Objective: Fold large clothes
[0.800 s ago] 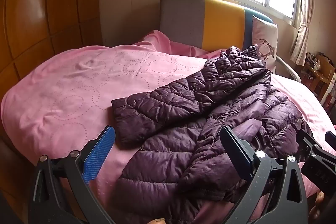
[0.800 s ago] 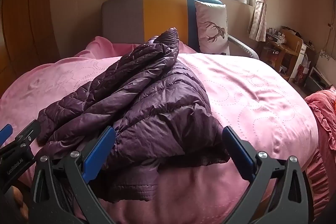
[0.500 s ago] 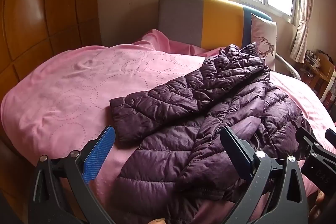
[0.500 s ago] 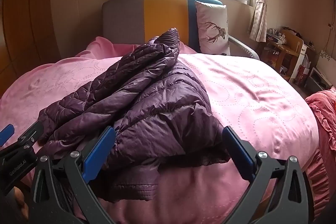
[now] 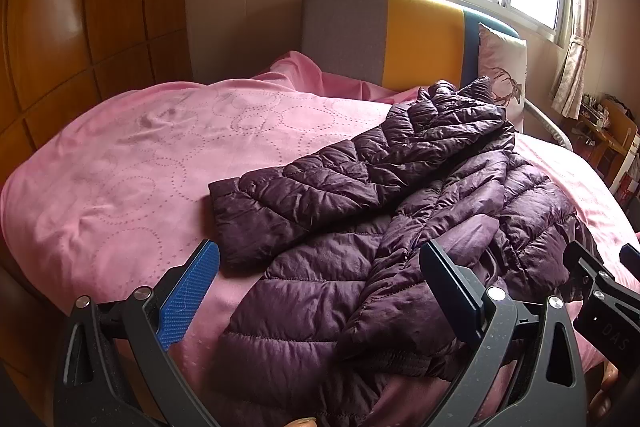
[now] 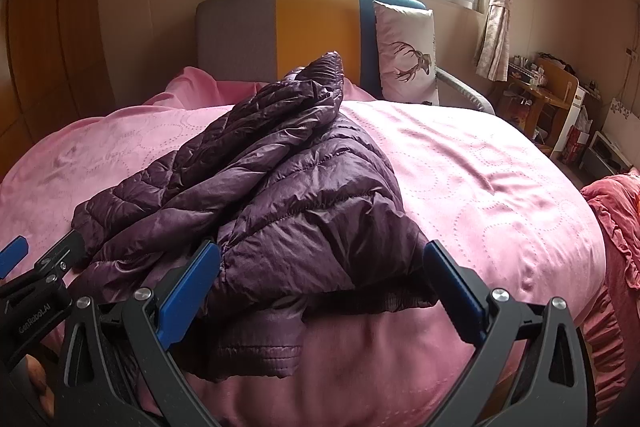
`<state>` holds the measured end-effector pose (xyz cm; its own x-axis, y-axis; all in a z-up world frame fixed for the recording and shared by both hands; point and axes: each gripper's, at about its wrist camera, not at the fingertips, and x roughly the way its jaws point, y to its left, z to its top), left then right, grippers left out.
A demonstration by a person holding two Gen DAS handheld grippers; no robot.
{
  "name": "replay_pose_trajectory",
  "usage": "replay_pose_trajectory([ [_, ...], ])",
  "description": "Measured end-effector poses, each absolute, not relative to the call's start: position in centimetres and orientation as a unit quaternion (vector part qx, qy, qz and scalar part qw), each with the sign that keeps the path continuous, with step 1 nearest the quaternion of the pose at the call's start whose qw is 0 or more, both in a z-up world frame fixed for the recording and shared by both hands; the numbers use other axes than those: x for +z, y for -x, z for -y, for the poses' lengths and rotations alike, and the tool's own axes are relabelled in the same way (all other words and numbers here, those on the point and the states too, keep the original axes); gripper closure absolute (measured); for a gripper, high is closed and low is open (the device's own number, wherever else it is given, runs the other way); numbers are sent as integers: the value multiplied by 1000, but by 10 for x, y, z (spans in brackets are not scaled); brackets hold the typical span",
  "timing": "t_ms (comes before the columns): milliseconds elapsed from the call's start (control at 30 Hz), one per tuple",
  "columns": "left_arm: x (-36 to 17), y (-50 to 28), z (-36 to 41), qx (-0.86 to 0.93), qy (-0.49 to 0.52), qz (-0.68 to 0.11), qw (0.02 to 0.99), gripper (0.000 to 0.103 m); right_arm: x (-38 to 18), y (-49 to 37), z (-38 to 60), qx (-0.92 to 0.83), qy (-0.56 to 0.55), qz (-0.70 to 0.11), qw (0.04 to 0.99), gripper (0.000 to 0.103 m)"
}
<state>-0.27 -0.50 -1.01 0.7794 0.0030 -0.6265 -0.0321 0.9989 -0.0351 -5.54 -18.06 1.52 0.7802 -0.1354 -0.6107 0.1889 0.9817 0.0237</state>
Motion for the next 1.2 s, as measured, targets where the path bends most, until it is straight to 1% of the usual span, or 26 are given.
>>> replay_pose_trajectory([
  [300, -7, 5, 4, 8, 21, -327, 945, 4, 20, 62, 180, -92, -43, -305, 947, 2],
  [1200, 3, 11, 7, 2, 20, -318, 948, 4, 24, 67, 181, -95, -47, -299, 948, 2],
])
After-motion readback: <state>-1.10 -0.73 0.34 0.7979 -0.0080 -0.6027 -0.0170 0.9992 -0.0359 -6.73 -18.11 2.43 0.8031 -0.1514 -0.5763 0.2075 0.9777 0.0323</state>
